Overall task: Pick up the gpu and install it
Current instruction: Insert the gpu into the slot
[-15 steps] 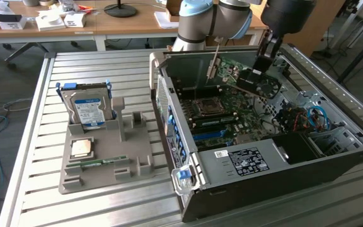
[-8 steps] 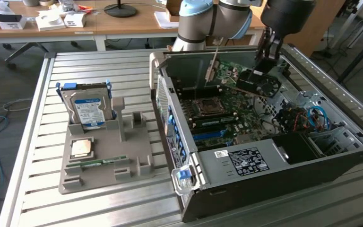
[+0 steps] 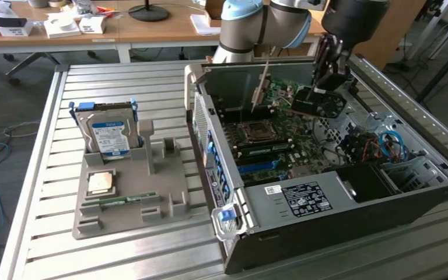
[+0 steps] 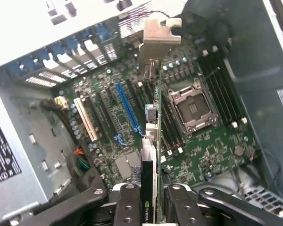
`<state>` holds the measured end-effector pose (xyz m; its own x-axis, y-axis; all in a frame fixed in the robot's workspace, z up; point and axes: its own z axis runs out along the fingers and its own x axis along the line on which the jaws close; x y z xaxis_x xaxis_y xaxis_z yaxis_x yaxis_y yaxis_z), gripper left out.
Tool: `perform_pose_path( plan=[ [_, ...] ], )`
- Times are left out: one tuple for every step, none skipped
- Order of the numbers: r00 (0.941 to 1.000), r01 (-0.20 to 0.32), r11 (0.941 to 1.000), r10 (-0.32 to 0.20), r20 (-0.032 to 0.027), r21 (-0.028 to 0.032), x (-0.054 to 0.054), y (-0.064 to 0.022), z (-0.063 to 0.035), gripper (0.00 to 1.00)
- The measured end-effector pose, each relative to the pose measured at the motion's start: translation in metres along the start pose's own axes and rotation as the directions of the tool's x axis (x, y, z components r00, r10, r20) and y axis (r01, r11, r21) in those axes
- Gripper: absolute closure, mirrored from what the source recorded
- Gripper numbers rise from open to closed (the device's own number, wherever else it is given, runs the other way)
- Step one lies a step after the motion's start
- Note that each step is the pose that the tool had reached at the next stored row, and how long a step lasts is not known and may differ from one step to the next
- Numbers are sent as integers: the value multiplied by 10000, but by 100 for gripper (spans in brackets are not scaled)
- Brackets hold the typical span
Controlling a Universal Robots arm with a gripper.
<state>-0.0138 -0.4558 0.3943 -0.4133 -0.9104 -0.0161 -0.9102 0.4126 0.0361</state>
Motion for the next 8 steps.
perform_pose_path(
  plan=[
    [9998,180,9998,-180,-6,-3,0,0,1,74],
    [9994,359,9994,-359,-13,-6,0,0,2,74],
    [9985,539,9985,-539,-20,-9,0,0,3,74],
    [9974,718,9974,-718,-26,-13,0,0,4,74],
    [9959,908,9959,-908,-33,-16,0,0,5,74],
    [9940,1093,9940,-1093,-38,-20,0,0,6,74],
    [9919,1271,9919,-1271,-44,-23,0,0,7,74],
    [9894,1449,9894,-1449,-51,-27,0,0,8,74]
  ],
)
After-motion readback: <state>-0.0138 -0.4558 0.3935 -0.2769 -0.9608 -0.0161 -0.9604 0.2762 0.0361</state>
